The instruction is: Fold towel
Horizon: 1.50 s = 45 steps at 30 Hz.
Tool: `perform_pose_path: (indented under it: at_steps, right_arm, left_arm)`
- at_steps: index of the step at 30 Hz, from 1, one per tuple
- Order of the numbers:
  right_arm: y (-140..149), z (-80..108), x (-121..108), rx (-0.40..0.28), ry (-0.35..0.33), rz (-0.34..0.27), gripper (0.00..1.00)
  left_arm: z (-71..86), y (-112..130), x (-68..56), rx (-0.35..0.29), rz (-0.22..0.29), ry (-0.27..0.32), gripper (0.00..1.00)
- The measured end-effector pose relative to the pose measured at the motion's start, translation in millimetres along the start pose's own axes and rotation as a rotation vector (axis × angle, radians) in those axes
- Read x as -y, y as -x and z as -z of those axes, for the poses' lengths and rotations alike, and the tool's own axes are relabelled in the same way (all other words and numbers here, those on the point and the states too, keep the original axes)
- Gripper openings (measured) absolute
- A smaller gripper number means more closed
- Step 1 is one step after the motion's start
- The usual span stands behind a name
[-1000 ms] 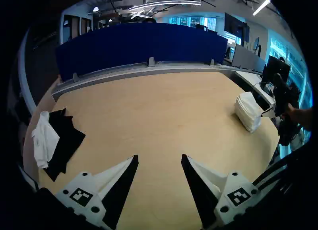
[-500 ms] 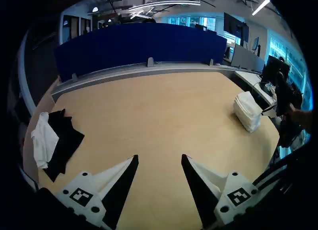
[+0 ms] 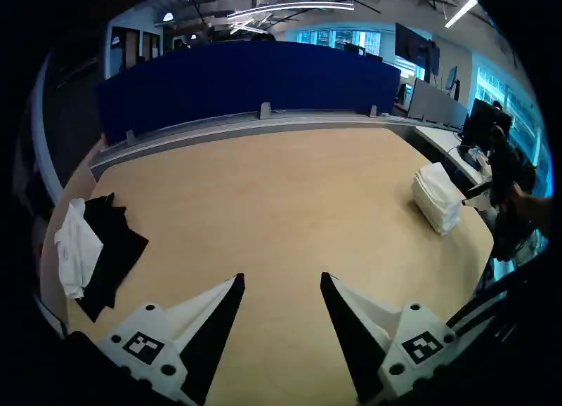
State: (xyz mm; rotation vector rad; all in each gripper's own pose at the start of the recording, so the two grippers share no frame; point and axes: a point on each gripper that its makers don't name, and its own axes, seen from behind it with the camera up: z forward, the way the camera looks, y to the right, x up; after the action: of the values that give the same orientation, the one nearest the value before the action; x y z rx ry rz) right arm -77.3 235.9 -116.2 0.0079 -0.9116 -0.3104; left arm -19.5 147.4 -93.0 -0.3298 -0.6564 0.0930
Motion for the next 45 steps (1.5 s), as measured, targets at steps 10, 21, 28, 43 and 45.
perform_pose_path:
  at_steps: [10,21,28,43,45]
  right_arm:
    - [-24.0,3.1,12.4,-0.059,-0.018,-0.019,0.94]
    - [-47.4,-0.3,35.8,-0.103,-0.057,-0.044,0.95]
    - [-52.3,-8.0,55.0,-0.109,-0.084,-0.051,0.95]
    - [-39.8,-26.2,77.5,-0.075,-0.113,-0.073,0.95]
    - [-35.1,-29.2,79.1,-0.067,-0.114,-0.074,0.95]
  left_arm:
    - [-0.6,-2.0,0.3,-0.003,0.000,0.001,0.79]
    - [0.5,-1.9,3.2,-0.005,0.005,-0.002,0.79]
    - [2.2,-1.2,7.3,-0.005,0.011,-0.006,0.79]
    - [2.7,1.3,13.0,-0.002,0.009,-0.010,0.79]
    - [3.1,0.8,14.3,-0.003,0.010,-0.012,0.79]
